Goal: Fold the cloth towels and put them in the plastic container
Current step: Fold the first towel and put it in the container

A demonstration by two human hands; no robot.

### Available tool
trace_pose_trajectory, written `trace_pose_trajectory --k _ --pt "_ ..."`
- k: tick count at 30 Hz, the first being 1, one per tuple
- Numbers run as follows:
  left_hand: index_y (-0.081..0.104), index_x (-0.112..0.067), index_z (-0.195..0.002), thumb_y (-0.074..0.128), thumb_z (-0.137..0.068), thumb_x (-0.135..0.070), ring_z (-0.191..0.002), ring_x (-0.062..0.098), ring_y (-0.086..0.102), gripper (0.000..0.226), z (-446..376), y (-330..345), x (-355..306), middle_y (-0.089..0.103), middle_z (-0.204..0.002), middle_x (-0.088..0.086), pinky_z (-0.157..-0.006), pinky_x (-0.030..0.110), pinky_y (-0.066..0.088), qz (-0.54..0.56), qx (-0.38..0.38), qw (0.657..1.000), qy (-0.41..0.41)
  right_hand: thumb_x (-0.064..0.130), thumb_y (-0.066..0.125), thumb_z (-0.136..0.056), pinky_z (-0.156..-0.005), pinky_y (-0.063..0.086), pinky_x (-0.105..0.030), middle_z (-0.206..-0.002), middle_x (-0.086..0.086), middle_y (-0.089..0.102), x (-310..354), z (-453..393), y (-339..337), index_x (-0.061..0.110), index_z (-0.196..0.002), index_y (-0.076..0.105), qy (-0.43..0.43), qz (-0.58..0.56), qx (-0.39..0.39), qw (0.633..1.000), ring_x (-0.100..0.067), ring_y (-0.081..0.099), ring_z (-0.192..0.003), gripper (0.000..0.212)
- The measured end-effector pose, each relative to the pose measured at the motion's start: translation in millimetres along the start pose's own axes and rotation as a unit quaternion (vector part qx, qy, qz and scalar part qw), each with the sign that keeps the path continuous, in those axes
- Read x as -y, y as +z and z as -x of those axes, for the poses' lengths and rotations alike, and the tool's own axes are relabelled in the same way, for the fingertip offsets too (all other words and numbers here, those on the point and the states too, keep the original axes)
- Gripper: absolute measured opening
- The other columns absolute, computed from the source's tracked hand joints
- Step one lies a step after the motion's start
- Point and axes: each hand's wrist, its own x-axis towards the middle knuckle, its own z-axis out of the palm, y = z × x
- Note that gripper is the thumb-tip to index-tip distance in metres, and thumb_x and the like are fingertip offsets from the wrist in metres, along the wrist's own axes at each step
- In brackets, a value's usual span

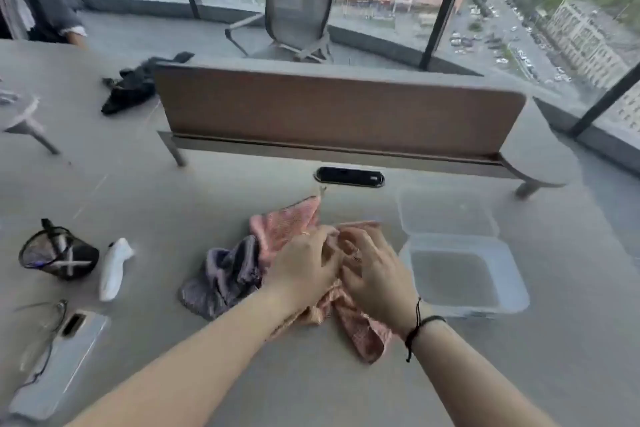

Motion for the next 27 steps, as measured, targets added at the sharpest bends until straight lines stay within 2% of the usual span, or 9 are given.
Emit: trace_pose_trajectory --k 2,4,6,9,13,17,20,23,27 --pt "0.061 -0.024 -0.125 0.06 -0.092 -0.034 -0.114 0.018 0.06 0.035 6.4 43.6 31.3 0.068 -0.119 -0.003 -0.098 0.031 0.042 -0.011 0.012 1.0 -0.003 0.03 0.056 -0.084 -0.098 0.045 -0.034 -0.135 0.003 0.052 -23.1 12.9 40.5 0.028 -0.136 0.049 0.022 0.008 0.033 0.999 -0.022 0.054 -0.119 0.052" --pt "0.061 -0.023 -0.128 0.059 -0.091 -0.036 -0.12 0.017 0.058 0.039 21.8 86.1 60.3 0.066 -0.125 -0.004 -0.103 0.029 0.041 -0.031 0.055 0.998 -0.014 0.033 0.055 -0.083 -0.101 0.046 -0.037 -0.136 0.001 0.054 -51.6 34.2 78.8 0.029 -0.134 0.05 0.037 0.02 0.07 0.997 -0.023 0.054 -0.122 0.051" --pt "0.062 -0.023 -0.125 0.056 -0.09 -0.035 -0.12 0.017 0.057 0.037 33.2 131.3 83.2 0.063 -0.125 -0.005 -0.103 0.031 0.043 -0.035 0.066 0.997 0.006 0.04 0.057 -0.082 -0.103 0.045 -0.041 -0.139 0.0 0.052 -85.2 48.9 113.0 0.033 -0.132 0.047 0.044 0.043 0.069 0.996 -0.024 0.052 -0.127 0.052" --pt "0.064 -0.027 -0.117 0.054 -0.089 -0.039 -0.116 0.018 0.054 0.031 36.2 173.7 104.0 0.058 -0.12 -0.005 -0.102 0.033 0.037 -0.099 -0.002 0.993 0.062 0.056 0.051 -0.082 -0.111 0.038 -0.044 -0.151 -0.003 0.042 -117.9 57.7 144.7 0.033 -0.139 0.042 0.029 0.116 0.058 0.991 -0.025 0.041 -0.14 0.062" --pt "0.065 -0.029 -0.116 0.056 -0.09 -0.042 -0.115 0.016 0.054 0.031 24.2 195.4 115.0 0.058 -0.119 -0.006 -0.101 0.033 0.037 -0.097 -0.066 0.988 0.101 0.053 0.055 -0.085 -0.112 0.037 -0.043 -0.154 0.005 0.041 -133.1 60.0 163.0 0.029 -0.14 0.046 -0.018 0.101 -0.006 0.995 -0.015 0.035 -0.144 0.061" --pt "0.062 -0.031 -0.117 0.053 -0.09 -0.046 -0.115 0.016 0.053 0.033 24.4 199.7 119.2 0.056 -0.119 -0.009 -0.1 0.034 0.038 -0.113 -0.083 0.982 0.126 0.049 0.059 -0.081 -0.102 0.047 -0.042 -0.136 0.001 0.059 -141.2 62.3 171.0 0.021 -0.125 0.064 -0.061 0.092 -0.097 0.989 -0.018 0.053 -0.129 0.052" --pt "0.054 -0.032 -0.117 0.053 -0.089 -0.047 -0.115 0.014 0.053 0.031 26.0 204.3 123.3 0.054 -0.117 -0.012 -0.099 0.036 0.039 -0.106 -0.101 0.979 0.144 0.045 0.061 -0.079 -0.095 0.047 -0.037 -0.12 0.004 0.064 -145.6 64.3 177.1 0.021 -0.114 0.068 -0.098 0.108 -0.13 0.981 -0.021 0.06 -0.114 0.043" --pt "0.047 -0.034 -0.113 0.053 -0.086 -0.049 -0.111 0.011 0.051 0.031 27.1 210.5 127.1 0.053 -0.11 -0.017 -0.099 0.033 0.037 -0.094 -0.107 0.98 0.14 0.044 0.059 -0.077 -0.087 0.048 -0.036 -0.107 0.008 0.06 -146.8 68.1 181.7 0.025 -0.108 0.066 -0.12 0.123 -0.124 0.977 -0.02 0.058 -0.103 0.037" --pt "0.04 -0.034 -0.128 0.05 -0.085 -0.057 -0.124 0.015 0.043 0.05 26.1 214.9 130.4 0.058 -0.12 -0.013 -0.107 0.033 0.031 -0.111 -0.102 0.981 0.123 0.05 0.051 -0.077 -0.082 0.046 -0.036 -0.098 0.012 0.053 -150.8 67.2 184.6 0.029 -0.1 0.061 -0.125 0.134 -0.094 0.978 -0.018 0.05 -0.093 0.033"
